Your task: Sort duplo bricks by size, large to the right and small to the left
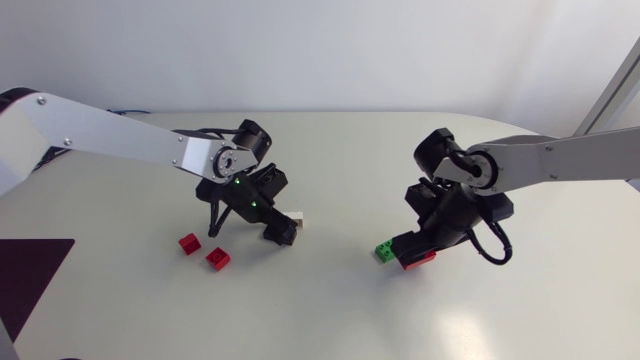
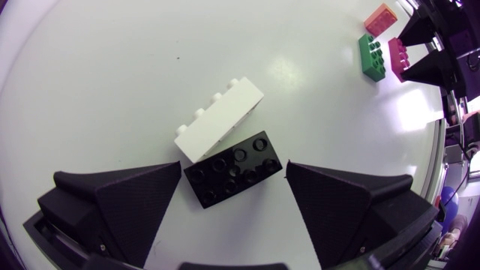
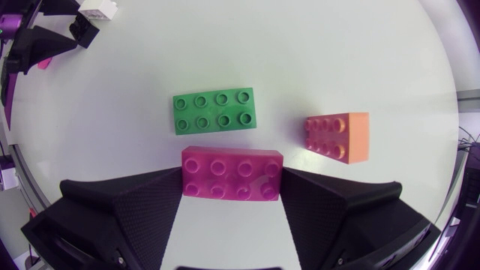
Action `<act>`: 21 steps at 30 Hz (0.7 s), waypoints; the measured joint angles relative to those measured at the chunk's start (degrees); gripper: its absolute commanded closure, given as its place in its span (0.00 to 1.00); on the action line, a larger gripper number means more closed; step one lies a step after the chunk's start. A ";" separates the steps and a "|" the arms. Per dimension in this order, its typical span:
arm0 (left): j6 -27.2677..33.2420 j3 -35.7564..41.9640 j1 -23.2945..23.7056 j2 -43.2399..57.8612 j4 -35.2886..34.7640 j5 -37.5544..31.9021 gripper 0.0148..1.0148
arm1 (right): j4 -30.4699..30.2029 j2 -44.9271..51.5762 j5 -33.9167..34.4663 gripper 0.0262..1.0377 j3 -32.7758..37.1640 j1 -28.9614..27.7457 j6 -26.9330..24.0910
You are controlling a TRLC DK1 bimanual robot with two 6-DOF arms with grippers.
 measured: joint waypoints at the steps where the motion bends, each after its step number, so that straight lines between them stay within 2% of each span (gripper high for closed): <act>1: -0.57 0.07 -0.35 0.07 -0.09 -0.33 0.05 | 0.48 0.09 0.00 0.71 -0.24 -0.33 0.00; 4: -1.40 0.50 -1.14 0.83 -0.15 -0.57 0.05 | 1.88 0.92 -0.07 0.69 -0.92 -0.74 0.00; 5: -2.01 0.76 -1.38 1.18 -0.17 -0.90 0.05 | 2.29 1.20 -0.09 0.62 -1.20 -0.79 0.00; 8: -3.50 1.51 -1.75 1.99 -0.44 -2.03 0.05 | 2.69 1.97 -0.07 0.31 -1.62 -0.79 0.00; 10: -4.70 2.14 -1.92 2.25 -1.40 -2.47 0.05 | 2.71 2.21 0.13 0.19 -1.66 -0.79 0.00; 21: -10.54 6.43 -4.50 3.50 -4.52 -6.80 0.06 | 4.15 2.19 0.57 0.17 -2.56 -1.53 0.00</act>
